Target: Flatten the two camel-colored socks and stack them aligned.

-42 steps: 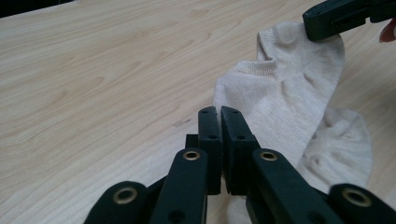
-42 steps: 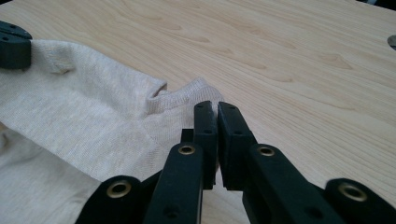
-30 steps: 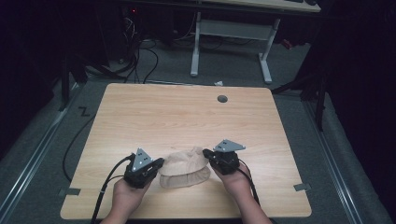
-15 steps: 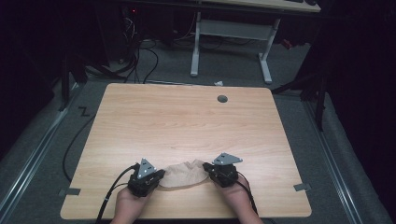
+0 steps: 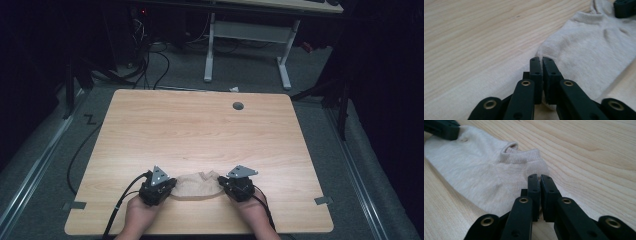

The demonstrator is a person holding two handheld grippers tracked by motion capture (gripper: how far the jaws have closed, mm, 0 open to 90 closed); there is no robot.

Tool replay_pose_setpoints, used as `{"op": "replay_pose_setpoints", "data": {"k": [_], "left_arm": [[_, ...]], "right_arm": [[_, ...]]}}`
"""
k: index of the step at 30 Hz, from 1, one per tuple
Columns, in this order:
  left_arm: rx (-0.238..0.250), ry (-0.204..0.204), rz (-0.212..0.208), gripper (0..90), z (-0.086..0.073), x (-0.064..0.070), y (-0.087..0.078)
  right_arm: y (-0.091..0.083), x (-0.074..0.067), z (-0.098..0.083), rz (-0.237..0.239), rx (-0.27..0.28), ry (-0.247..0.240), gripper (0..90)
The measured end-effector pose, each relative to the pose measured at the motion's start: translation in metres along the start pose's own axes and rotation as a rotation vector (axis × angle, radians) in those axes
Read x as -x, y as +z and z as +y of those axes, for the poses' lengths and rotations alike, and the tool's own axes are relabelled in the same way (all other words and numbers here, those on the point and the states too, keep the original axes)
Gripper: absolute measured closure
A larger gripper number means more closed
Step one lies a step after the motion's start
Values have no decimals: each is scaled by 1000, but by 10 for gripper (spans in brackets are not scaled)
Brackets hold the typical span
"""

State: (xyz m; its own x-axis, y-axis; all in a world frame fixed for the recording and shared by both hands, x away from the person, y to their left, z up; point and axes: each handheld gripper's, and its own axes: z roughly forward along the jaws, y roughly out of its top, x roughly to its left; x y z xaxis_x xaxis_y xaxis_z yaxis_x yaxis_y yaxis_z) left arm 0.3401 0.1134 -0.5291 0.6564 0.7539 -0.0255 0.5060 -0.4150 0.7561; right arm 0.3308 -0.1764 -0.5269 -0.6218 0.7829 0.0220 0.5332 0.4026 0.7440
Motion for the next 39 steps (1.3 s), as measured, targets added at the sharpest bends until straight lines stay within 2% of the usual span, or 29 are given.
{"op": "replay_pose_setpoints", "data": {"k": [3, 6, 12, 14, 16, 20, 26, 30, 33, 35, 37, 39], "left_arm": [[1, -1, 20, 865, 4, -9, 5], [2, -9, 21, 862, 7, -15, 9], [8, 4, 22, 820, 7, -12, 10], [9, -1, 16, 800, 6, -12, 9], [20, -1, 14, 724, 7, -12, 7], [64, -11, 22, 595, 7, -17, -2], [102, -28, 64, 499, 0, -42, -15], [86, -41, 112, 447, -7, -67, -24], [83, -67, 145, 429, -15, -87, -35], [80, -86, 150, 423, -25, -95, -43], [96, -95, 152, 423, -42, -98, -55], [102, -123, 122, 454, -49, -104, -64]], "right_arm": [[2, -1, 1, 6, -2, 1, 868], [6, -3, 3, 1, 1, -1, 866], [7, -1, 3, -24, 4, -12, 844], [7, 1, 2, -21, 7, 7, 818], [5, 3, 2, -11, 21, 23, 765], [-7, 10, 4, -14, 91, 63, 705], [-16, 23, 2, -75, 142, 93, 605], [-15, 33, 3, -120, 137, 104, 547], [-15, 41, 4, -164, 133, 104, 513], [-17, 46, 3, -200, 135, 104, 494], [-25, 51, -3, -268, 166, 83, 491], [-36, 58, -15, -310, 201, 108, 490]]}}
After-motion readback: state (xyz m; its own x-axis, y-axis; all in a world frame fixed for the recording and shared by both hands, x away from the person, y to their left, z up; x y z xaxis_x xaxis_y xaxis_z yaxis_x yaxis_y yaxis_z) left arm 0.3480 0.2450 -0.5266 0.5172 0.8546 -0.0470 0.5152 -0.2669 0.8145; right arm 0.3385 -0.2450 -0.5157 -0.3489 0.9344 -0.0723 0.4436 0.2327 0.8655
